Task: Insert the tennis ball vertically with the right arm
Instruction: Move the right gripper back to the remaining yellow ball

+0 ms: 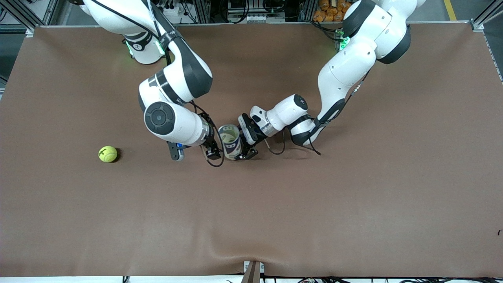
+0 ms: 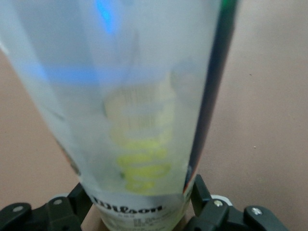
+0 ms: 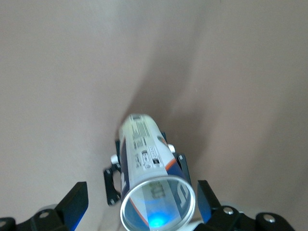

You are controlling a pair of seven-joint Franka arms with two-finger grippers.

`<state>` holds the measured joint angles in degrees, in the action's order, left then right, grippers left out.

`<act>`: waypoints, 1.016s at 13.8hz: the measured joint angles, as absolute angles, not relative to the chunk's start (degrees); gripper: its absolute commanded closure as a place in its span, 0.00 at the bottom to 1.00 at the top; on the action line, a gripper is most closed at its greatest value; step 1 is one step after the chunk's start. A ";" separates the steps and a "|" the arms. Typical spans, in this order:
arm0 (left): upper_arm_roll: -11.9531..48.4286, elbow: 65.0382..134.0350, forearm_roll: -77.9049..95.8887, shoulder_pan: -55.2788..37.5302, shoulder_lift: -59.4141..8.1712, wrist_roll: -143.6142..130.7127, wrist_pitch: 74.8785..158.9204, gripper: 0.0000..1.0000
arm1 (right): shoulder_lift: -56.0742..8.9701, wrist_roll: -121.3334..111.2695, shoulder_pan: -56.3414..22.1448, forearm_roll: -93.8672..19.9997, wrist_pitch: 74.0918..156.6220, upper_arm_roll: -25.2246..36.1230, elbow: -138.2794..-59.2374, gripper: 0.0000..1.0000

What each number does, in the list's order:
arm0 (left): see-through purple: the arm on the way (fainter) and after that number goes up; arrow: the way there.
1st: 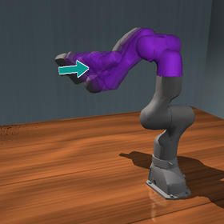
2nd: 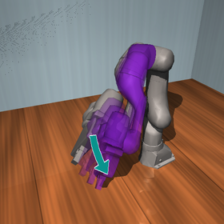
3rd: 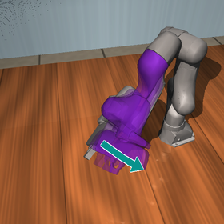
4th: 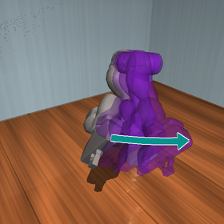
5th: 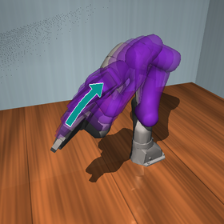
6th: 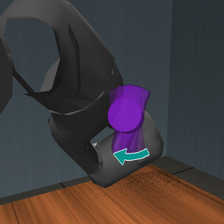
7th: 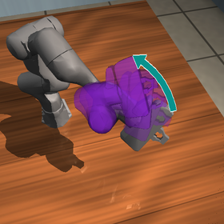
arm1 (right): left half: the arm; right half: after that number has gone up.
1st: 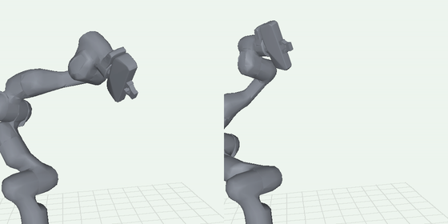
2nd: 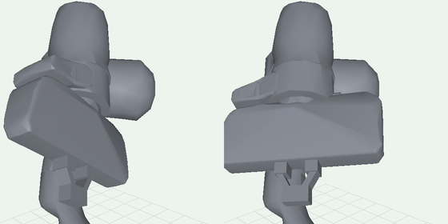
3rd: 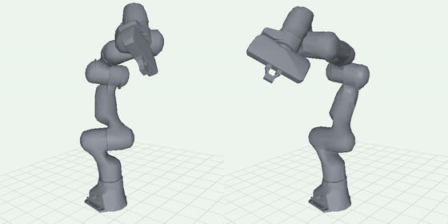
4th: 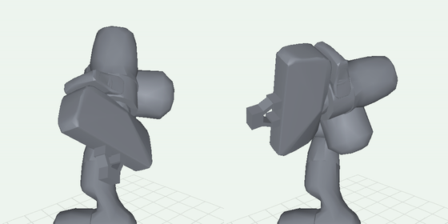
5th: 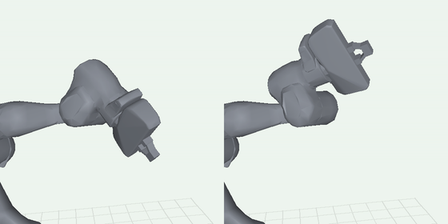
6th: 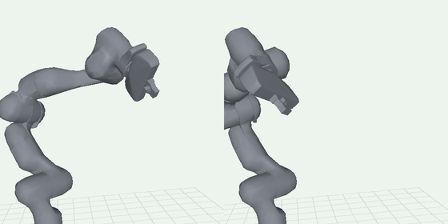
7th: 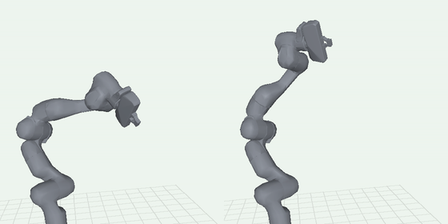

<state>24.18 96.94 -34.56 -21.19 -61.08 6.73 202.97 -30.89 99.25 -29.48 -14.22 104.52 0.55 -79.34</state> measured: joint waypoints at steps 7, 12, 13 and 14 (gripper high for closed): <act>24.19 96.99 -34.56 -21.17 -61.08 6.73 202.97 0.17 | -30.77 68.54 -15.23 -11.23 98.71 1.55 -79.27 0.00; 24.21 97.01 -34.56 -21.17 -61.07 6.73 203.03 0.18 | -32.52 49.34 -5.53 -6.37 99.29 1.71 -81.94 0.00; 24.21 97.01 -34.56 -21.17 -61.07 6.73 203.04 0.18 | -33.42 47.79 -4.83 -5.32 99.68 1.74 -82.43 0.00; 24.21 97.02 -34.56 -21.16 -61.07 6.73 203.06 0.18 | -34.27 46.30 -4.01 -4.62 100.28 1.76 -83.11 0.00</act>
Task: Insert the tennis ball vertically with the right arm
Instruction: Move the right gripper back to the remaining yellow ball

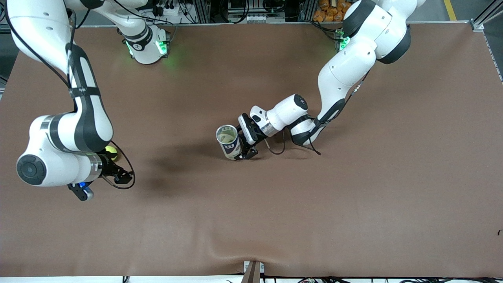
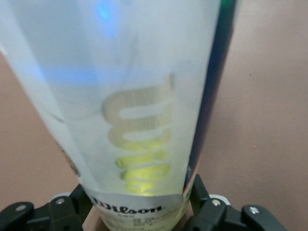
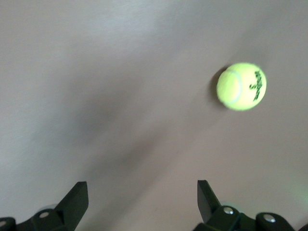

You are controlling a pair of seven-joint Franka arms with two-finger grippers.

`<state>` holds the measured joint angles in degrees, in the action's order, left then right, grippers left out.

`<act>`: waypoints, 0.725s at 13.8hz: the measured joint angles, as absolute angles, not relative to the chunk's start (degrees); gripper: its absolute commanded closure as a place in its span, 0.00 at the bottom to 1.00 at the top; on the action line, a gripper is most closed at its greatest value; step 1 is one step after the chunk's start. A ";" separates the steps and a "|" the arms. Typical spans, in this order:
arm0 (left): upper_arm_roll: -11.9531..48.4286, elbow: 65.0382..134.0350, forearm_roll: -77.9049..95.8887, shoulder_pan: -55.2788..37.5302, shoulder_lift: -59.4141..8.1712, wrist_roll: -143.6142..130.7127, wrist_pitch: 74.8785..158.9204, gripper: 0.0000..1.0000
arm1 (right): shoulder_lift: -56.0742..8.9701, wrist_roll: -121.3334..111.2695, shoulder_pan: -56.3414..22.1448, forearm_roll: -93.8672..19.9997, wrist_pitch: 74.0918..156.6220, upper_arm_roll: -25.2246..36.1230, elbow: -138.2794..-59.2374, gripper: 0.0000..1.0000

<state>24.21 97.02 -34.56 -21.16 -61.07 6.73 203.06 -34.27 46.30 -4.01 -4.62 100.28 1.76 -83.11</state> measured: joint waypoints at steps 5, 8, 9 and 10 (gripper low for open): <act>24.22 97.03 -34.56 -21.16 -61.07 6.73 203.08 0.18 | -35.33 38.55 2.14 -3.88 104.22 1.85 -88.73 0.00; 24.22 97.03 -34.56 -21.15 -61.07 6.73 203.08 0.18 | -35.31 36.09 4.97 -3.65 104.37 1.86 -90.38 0.00; 24.22 97.03 -34.56 -21.16 -61.07 6.73 203.08 0.18 | -35.29 35.76 5.45 -3.64 105.05 1.86 -91.11 0.00; 24.22 97.03 -34.56 -21.15 -61.07 6.73 203.08 0.18 | -35.29 35.67 5.74 -3.60 106.30 1.86 -92.20 0.00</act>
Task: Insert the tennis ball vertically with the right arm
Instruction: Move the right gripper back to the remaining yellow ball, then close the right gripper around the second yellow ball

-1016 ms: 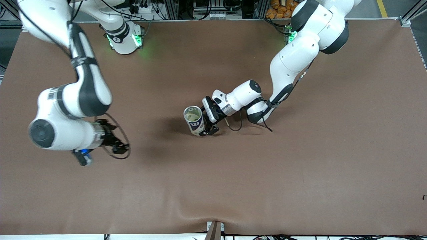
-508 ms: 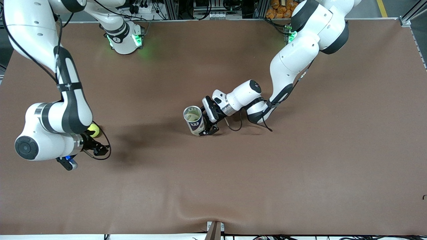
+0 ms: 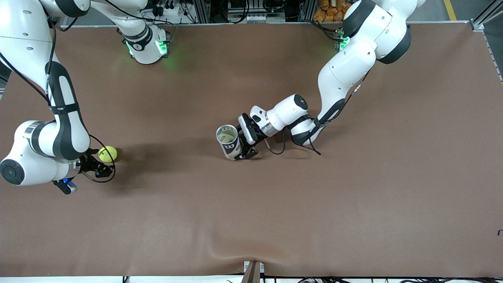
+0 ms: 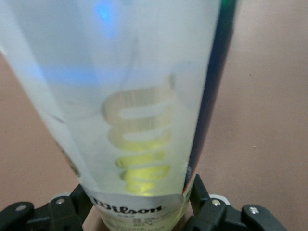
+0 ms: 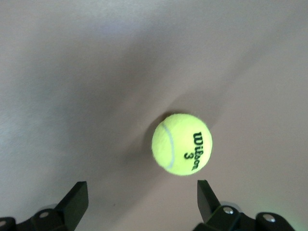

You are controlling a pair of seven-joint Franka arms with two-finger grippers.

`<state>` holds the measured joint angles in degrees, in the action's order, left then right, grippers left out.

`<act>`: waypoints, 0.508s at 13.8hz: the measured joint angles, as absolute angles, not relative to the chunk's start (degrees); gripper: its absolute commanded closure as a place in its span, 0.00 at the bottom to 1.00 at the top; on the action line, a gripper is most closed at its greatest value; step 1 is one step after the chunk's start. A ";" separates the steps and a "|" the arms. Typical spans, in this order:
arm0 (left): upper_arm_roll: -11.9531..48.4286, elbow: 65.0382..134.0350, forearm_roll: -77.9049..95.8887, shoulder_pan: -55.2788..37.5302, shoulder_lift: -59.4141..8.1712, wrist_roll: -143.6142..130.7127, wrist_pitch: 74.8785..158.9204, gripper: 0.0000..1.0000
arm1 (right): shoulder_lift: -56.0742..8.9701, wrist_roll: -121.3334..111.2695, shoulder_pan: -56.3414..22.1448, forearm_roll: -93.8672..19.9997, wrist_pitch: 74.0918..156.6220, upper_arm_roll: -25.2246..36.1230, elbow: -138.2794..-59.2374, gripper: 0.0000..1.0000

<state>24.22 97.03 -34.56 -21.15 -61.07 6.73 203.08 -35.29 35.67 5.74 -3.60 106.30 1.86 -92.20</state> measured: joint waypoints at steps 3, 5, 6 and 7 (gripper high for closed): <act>24.22 97.03 -34.56 -21.15 -61.07 6.73 203.08 0.17 | -35.30 35.59 6.24 -3.43 112.55 1.86 -97.30 0.00; 24.22 97.04 -34.56 -21.15 -61.07 6.73 203.08 0.17 | -35.17 35.56 6.29 -3.18 113.84 1.85 -99.21 0.00; 24.22 97.04 -34.56 -21.15 -61.07 6.73 203.08 0.17 | -34.91 35.56 6.29 -3.17 113.84 1.83 -99.48 0.00; 24.22 97.04 -34.56 -21.15 -61.07 6.73 203.08 0.17 | -34.61 35.56 6.29 -3.10 113.83 1.83 -99.70 0.00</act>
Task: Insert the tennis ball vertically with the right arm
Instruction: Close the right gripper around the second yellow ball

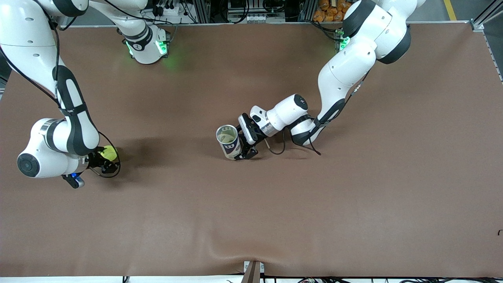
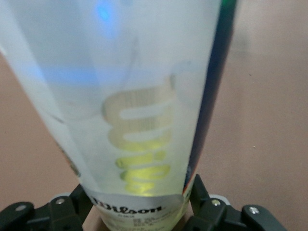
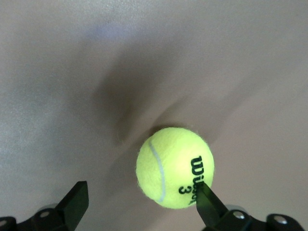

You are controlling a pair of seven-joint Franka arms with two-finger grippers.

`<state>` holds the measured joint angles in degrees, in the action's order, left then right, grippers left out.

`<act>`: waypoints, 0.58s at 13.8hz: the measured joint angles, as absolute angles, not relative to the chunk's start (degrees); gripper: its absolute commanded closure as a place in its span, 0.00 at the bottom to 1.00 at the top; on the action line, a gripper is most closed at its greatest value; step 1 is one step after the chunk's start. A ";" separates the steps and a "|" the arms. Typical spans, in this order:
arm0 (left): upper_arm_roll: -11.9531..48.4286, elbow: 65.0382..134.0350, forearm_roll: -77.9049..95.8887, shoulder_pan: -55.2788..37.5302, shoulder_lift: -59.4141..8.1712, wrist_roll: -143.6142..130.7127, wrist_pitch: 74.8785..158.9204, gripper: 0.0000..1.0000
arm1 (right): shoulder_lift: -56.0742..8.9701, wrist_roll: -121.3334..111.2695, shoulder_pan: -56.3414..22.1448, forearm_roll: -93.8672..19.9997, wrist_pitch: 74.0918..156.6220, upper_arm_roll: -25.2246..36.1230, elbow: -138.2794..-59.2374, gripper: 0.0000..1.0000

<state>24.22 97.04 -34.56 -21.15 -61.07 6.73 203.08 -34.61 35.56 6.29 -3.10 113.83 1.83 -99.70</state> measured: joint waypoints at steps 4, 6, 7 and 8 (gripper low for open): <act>24.21 97.04 -34.56 -21.15 -61.08 6.73 203.08 0.17 | -34.25 35.56 6.39 -1.00 113.74 1.88 -100.86 0.00; 24.21 97.04 -34.56 -21.15 -61.08 6.73 203.08 0.17 | -34.19 35.54 6.90 -0.37 113.75 1.95 -101.46 0.00; 24.21 97.04 -34.56 -21.15 -61.08 6.73 203.08 0.17 | -34.19 35.51 7.20 -0.11 113.79 1.95 -101.79 0.00; 24.21 97.04 -34.56 -21.15 -61.08 6.73 203.08 0.17 | -34.19 35.46 7.46 0.04 113.84 1.96 -102.16 0.00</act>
<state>24.21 97.04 -34.56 -21.15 -61.08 6.73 203.08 -34.19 35.46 7.46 0.04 113.84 1.96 -102.16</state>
